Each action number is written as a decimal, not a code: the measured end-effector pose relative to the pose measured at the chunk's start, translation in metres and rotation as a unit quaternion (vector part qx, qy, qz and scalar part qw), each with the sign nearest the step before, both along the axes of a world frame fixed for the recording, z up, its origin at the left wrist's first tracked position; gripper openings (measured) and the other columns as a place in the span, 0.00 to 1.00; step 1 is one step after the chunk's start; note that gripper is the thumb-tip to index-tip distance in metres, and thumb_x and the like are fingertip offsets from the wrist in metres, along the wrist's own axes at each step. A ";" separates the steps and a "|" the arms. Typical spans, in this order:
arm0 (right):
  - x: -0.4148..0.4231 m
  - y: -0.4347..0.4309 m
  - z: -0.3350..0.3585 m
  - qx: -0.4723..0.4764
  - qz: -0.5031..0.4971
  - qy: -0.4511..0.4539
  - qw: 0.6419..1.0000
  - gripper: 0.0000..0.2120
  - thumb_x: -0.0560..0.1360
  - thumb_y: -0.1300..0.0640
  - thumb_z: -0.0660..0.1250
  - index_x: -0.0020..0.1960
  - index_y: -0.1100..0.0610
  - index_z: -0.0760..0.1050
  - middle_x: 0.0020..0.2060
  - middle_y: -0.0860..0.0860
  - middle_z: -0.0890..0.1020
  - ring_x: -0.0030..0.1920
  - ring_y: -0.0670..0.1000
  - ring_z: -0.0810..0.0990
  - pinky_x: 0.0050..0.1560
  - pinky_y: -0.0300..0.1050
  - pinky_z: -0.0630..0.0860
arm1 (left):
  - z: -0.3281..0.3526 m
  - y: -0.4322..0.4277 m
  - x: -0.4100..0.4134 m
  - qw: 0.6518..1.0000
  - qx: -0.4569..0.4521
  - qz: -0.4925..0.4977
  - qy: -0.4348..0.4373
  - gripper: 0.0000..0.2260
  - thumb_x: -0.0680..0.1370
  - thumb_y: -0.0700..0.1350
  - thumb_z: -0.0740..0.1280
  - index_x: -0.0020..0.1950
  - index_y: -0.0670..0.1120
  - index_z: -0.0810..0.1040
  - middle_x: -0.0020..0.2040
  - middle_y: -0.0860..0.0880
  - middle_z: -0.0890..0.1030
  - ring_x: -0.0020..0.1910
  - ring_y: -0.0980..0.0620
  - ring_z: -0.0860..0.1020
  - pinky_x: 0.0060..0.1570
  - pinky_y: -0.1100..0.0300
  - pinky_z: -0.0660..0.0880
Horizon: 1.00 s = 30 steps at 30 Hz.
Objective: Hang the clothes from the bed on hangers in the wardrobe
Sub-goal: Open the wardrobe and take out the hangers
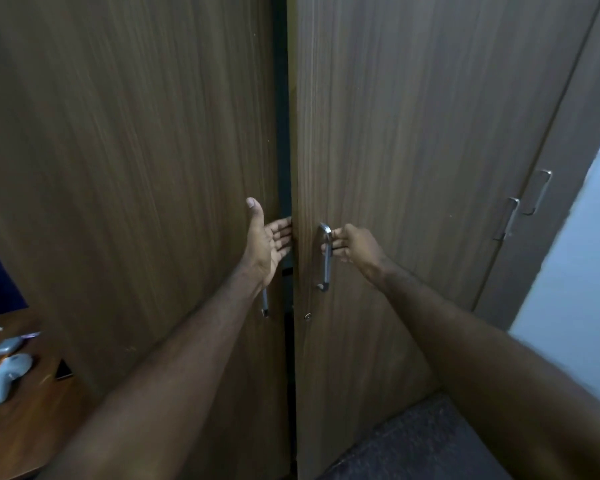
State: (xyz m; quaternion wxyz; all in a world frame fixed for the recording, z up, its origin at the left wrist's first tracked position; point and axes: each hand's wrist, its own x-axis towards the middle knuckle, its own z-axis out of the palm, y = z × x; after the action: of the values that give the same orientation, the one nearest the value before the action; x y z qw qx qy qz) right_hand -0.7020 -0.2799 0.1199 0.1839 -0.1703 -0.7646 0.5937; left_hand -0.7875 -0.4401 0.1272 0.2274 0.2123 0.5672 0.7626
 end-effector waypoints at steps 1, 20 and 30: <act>0.004 -0.002 0.002 0.113 -0.041 -0.014 0.993 0.16 0.78 0.52 0.58 0.55 0.61 0.78 0.46 0.53 0.81 0.46 0.50 0.78 0.50 0.47 0.77 | 0.000 -0.001 -0.001 1.000 0.008 -0.011 -0.005 0.47 0.74 0.74 0.41 0.72 0.37 0.68 0.70 0.38 0.71 0.72 0.44 0.68 0.74 0.46 0.59; 0.078 -0.044 0.103 0.930 -0.057 -0.116 0.345 0.20 0.78 0.54 0.56 0.69 0.53 0.70 0.72 0.59 0.66 0.78 0.59 0.55 0.73 0.73 0.43 | -0.012 -0.001 0.084 0.986 -0.022 -0.062 0.156 0.28 0.74 0.23 0.55 0.71 0.43 0.69 0.59 0.54 0.79 0.56 0.63 0.78 0.56 0.67 0.75; 0.190 -0.018 0.104 0.890 -0.064 -0.174 0.416 0.21 0.76 0.53 0.52 0.62 0.55 0.76 0.68 0.61 0.71 0.76 0.61 0.61 0.71 0.74 0.51 | -0.056 0.055 0.160 0.919 0.022 -0.096 0.382 0.29 0.74 0.44 0.66 0.75 0.48 0.63 0.72 0.55 0.67 0.72 0.57 0.66 0.68 0.66 0.66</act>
State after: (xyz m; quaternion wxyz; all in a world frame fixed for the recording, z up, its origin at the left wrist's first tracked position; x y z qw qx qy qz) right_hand -0.5116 -0.2978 0.2240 0.1329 -0.0598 -0.8676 -0.4755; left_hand -0.6275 -0.3847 0.0712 0.0606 0.5456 0.5713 0.6102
